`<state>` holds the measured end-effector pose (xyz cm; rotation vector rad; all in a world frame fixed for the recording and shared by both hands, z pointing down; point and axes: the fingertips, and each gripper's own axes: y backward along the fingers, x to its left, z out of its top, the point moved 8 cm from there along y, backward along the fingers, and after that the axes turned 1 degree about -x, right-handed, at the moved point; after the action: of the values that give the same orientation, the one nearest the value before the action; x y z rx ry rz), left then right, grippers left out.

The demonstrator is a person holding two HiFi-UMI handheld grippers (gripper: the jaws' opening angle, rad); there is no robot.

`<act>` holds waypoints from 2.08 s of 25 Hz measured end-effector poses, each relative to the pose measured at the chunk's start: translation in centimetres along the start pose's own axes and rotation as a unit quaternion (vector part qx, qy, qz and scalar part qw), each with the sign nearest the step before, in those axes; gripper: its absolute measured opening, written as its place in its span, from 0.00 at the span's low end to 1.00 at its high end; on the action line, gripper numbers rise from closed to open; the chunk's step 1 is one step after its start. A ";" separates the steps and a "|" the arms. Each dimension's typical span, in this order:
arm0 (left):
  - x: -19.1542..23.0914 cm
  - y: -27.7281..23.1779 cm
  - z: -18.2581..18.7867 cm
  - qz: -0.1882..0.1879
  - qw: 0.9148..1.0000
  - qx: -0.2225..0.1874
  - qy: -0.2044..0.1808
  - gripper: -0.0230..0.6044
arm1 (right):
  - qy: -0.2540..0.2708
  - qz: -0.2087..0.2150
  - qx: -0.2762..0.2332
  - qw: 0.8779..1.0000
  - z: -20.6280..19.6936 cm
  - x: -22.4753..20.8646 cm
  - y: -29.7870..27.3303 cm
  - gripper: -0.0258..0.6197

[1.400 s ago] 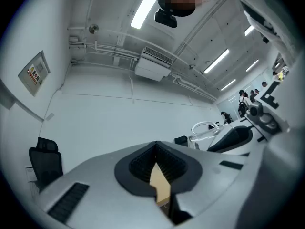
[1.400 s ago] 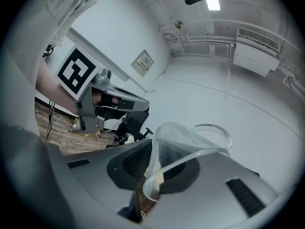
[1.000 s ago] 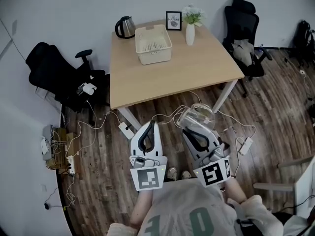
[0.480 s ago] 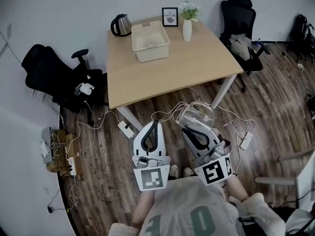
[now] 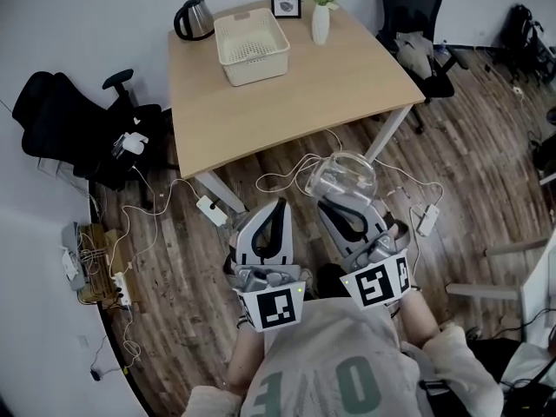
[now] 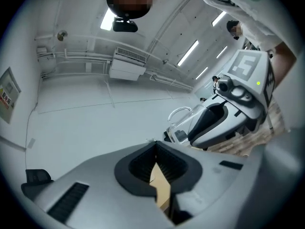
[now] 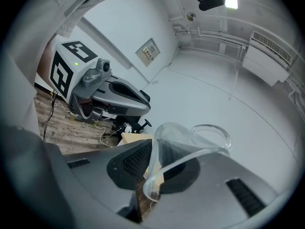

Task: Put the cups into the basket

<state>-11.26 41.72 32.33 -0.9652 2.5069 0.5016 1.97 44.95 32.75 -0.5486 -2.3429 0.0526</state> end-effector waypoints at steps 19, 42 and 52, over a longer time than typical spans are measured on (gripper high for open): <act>4.4 -15.7 -6.2 0.027 0.998 0.061 -0.003 0.05 | 0.009 0.038 -0.016 0.999 -6.8 -10.7 -12.1 0.09; 13.5 -33.8 -14.7 0.081 0.996 0.037 -0.015 0.05 | 0.023 0.097 -0.050 0.994 -11.9 -23.1 -29.7 0.09; 21.9 -38.7 -18.8 0.078 0.996 0.049 0.019 0.05 | 0.026 0.058 -0.014 0.998 -11.0 -25.6 -39.0 0.09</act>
<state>-3.79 -5.90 30.63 -0.7543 2.6283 0.4060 11.48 -2.00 31.81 -0.6913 -2.2621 0.0583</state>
